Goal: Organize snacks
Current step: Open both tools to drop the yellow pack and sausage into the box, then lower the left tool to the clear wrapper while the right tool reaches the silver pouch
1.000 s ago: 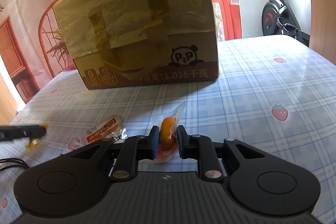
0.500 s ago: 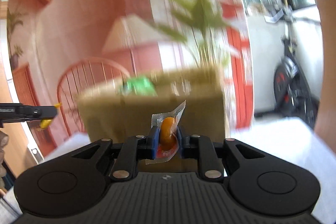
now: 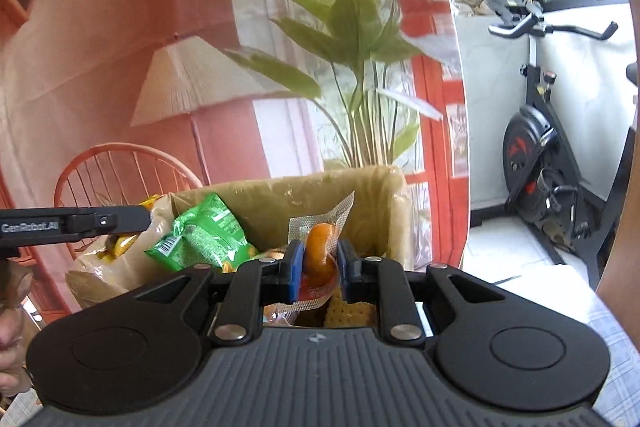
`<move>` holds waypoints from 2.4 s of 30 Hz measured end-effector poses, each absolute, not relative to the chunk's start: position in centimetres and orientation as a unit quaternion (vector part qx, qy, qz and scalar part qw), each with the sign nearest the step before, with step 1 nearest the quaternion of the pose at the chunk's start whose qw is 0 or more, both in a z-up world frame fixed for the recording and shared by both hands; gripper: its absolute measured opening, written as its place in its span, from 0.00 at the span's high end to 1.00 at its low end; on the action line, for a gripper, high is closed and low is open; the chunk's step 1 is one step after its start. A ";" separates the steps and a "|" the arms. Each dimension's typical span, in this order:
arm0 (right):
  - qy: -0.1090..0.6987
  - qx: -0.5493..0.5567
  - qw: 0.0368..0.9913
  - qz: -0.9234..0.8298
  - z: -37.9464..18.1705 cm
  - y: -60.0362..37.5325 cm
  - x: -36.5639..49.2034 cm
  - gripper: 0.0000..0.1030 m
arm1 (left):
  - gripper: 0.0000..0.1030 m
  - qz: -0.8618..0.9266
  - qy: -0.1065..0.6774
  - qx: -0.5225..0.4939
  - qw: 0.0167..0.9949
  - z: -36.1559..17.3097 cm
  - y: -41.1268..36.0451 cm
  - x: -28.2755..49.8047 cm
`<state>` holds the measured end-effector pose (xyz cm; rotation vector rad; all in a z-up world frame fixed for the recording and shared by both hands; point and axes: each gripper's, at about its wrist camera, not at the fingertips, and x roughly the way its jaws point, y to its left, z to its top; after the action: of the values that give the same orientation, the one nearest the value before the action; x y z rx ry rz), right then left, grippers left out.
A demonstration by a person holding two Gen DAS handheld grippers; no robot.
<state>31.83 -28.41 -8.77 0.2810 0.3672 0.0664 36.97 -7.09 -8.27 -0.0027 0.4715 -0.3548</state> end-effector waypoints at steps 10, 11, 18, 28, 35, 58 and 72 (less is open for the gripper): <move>0.153 0.141 0.977 0.041 -8.8 -28.0 28.6 0.54 | 0.45 -0.168 0.238 -0.036 0.956 -8.6 -3.8 33.3; 0.148 0.140 0.978 0.045 -8.8 -27.8 28.0 0.54 | 0.45 -0.169 0.235 -0.036 0.956 -8.4 -3.5 32.6; 0.138 0.133 0.978 0.078 -9.2 -26.2 24.4 0.54 | 0.45 -0.180 0.228 -0.059 0.955 -8.1 -0.9 27.7; 0.211 0.131 0.962 0.113 -15.4 -23.1 21.1 0.54 | 0.46 -0.152 0.287 -0.078 0.943 -14.0 1.4 22.8; 0.283 0.087 0.944 0.147 -20.9 -19.8 20.2 0.53 | 0.47 -0.118 0.337 -0.121 0.926 -19.4 2.5 21.4; 0.343 0.040 0.925 0.156 -25.9 -17.1 21.1 0.42 | 0.47 -0.120 0.391 -0.119 0.905 -24.3 1.4 19.8; 0.324 0.092 0.938 0.078 -26.5 -20.7 18.8 0.43 | 0.47 -0.155 0.420 -0.085 0.890 -26.0 -1.6 19.3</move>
<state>18.75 -20.72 -26.55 0.1875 0.6612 0.1585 19.27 -1.63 -26.00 -0.1769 0.8726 -0.3225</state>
